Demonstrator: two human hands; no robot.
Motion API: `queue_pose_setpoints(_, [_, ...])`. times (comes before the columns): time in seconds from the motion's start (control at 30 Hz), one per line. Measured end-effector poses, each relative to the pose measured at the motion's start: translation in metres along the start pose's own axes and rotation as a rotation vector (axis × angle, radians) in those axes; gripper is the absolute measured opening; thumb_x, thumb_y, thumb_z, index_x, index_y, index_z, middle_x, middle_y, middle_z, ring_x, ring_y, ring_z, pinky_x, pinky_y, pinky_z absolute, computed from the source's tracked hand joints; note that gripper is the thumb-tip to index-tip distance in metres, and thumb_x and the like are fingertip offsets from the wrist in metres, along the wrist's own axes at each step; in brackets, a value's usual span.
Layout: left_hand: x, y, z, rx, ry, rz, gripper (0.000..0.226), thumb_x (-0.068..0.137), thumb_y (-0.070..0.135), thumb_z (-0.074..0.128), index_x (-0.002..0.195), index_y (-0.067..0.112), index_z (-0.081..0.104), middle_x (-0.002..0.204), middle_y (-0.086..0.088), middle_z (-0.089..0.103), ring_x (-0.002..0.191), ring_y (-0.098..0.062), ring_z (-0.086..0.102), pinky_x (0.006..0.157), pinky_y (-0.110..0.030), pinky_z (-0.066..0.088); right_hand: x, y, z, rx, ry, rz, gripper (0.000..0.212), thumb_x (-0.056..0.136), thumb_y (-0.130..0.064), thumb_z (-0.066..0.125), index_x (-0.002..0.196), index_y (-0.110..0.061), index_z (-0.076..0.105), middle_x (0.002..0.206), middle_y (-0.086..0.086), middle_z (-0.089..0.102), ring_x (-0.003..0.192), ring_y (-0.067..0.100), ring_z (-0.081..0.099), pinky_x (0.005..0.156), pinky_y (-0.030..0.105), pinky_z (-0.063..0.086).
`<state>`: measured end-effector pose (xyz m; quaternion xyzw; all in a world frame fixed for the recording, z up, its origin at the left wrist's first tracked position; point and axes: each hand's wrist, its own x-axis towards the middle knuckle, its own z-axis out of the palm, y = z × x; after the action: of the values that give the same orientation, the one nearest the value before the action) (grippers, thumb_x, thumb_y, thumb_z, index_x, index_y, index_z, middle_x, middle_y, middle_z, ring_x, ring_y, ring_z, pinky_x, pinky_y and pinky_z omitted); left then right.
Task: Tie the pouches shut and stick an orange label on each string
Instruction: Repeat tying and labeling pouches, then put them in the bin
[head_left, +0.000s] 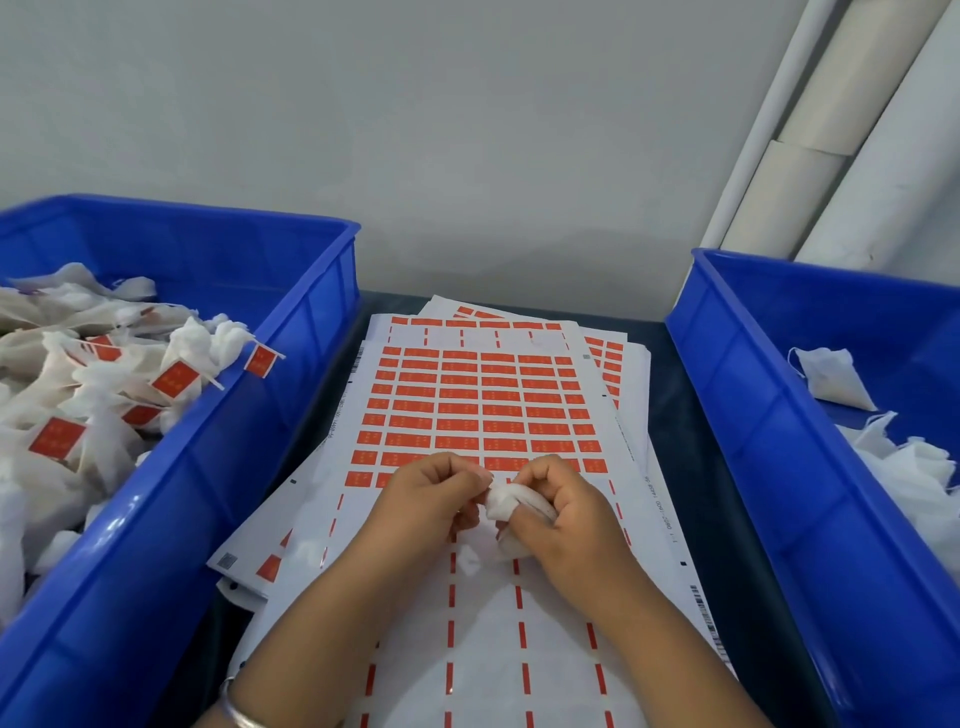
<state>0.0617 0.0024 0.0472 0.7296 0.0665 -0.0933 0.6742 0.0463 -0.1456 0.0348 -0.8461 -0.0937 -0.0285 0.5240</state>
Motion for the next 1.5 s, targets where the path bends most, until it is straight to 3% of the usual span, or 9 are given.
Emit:
queue_pose_setpoints(0.1, [-0.0001,0.0024,0.0005,-0.151,-0.028,-0.069,0.027,0.089,0.018,0.059,0.064,0.016,0.069,0.057,-0.002,0.059,0.056,-0.013,0.053,0.064,-0.024,0.050,-0.0010,-0.0004,0.0001,0.052,0.032,-0.006,0.026,0.088,-0.025,0.065,0.093,-0.044,0.050,0.086,-0.038,0.056,0.092,-0.018,0.052,0.063,0.000,0.043])
queue_pose_setpoints(0.2, [-0.0007,0.0052,0.0009,-0.241,-0.059,-0.107,0.019,0.089,0.016,0.058,0.076,0.007,0.070,0.060,-0.005,0.058,0.058,-0.014,0.052,0.065,-0.026,0.050,-0.0027,-0.0029,0.0012,0.040,0.030,-0.071,0.027,0.090,-0.024,0.063,0.092,-0.049,0.053,0.092,-0.049,0.052,0.096,-0.023,0.047,0.067,-0.005,0.038])
queue_pose_setpoints(0.4, [0.0003,0.0039,0.0019,-0.246,-0.054,-0.154,0.019,0.091,0.016,0.057,0.083,0.003,0.069,0.062,-0.006,0.060,0.057,-0.013,0.053,0.059,-0.022,0.049,-0.0021,-0.0021,0.0012,0.019,0.005,-0.108,0.025,0.091,-0.025,0.062,0.089,-0.049,0.055,0.094,-0.050,0.051,0.099,-0.022,0.047,0.068,-0.007,0.036])
queue_pose_setpoints(0.67, [0.0029,0.0000,0.0032,-0.257,-0.074,-0.123,0.018,0.089,0.016,0.059,0.079,0.006,0.070,0.069,-0.011,0.061,0.063,-0.018,0.055,0.064,-0.025,0.052,-0.0007,0.0026,0.0002,-0.044,-0.020,-0.083,0.024,0.088,-0.024,0.064,0.083,-0.044,0.051,0.086,-0.046,0.051,0.092,-0.020,0.048,0.065,-0.005,0.037])
queue_pose_setpoints(0.87, [0.0031,-0.0022,0.0012,-0.175,-0.088,-0.104,0.017,0.090,0.016,0.057,0.089,0.004,0.069,0.097,-0.025,0.065,0.083,-0.033,0.060,0.074,-0.032,0.056,-0.0022,0.0010,0.0041,-0.056,-0.011,-0.082,0.029,0.089,-0.027,0.063,0.090,-0.053,0.051,0.090,-0.050,0.050,0.097,-0.025,0.044,0.066,-0.007,0.036])
queue_pose_setpoints(1.13, [0.0040,-0.0003,0.0010,-0.273,-0.055,-0.076,0.019,0.087,0.014,0.061,0.071,0.014,0.072,0.069,-0.009,0.064,0.065,-0.019,0.058,0.063,-0.025,0.051,-0.0011,-0.0005,0.0031,-0.066,0.062,-0.009,0.019,0.090,-0.032,0.062,0.084,-0.047,0.051,0.086,-0.032,0.054,0.092,-0.024,0.047,0.065,-0.007,0.036])
queue_pose_setpoints(1.3, [0.0002,-0.0006,0.0006,-0.208,-0.167,0.055,0.031,0.078,-0.002,0.068,0.096,0.022,0.064,0.086,0.001,0.071,0.087,-0.018,0.069,0.072,-0.024,0.055,0.0039,-0.0036,-0.0007,0.099,0.104,0.092,0.008,0.089,-0.035,0.062,0.082,-0.036,0.060,0.079,-0.038,0.061,0.086,-0.024,0.051,0.060,-0.006,0.037])
queue_pose_setpoints(1.43, [-0.0015,-0.0001,0.0046,-0.102,-0.096,0.142,0.034,0.074,0.007,0.073,0.098,0.027,0.060,0.082,0.011,0.070,0.084,-0.005,0.067,0.065,-0.013,0.051,0.0058,-0.0047,-0.0014,0.201,0.075,0.179,0.010,0.089,-0.035,0.061,0.079,-0.032,0.063,0.076,-0.040,0.061,0.082,-0.020,0.055,0.055,-0.003,0.040])
queue_pose_setpoints(1.5, [-0.0012,0.0001,0.0054,-0.098,-0.074,0.158,0.031,0.075,0.012,0.071,0.098,0.028,0.060,0.082,0.014,0.069,0.082,-0.001,0.066,0.062,-0.010,0.050,0.0058,-0.0049,-0.0020,0.267,0.061,0.277,0.014,0.090,-0.035,0.059,0.078,-0.033,0.065,0.074,-0.035,0.063,0.083,-0.008,0.061,0.054,0.002,0.043])
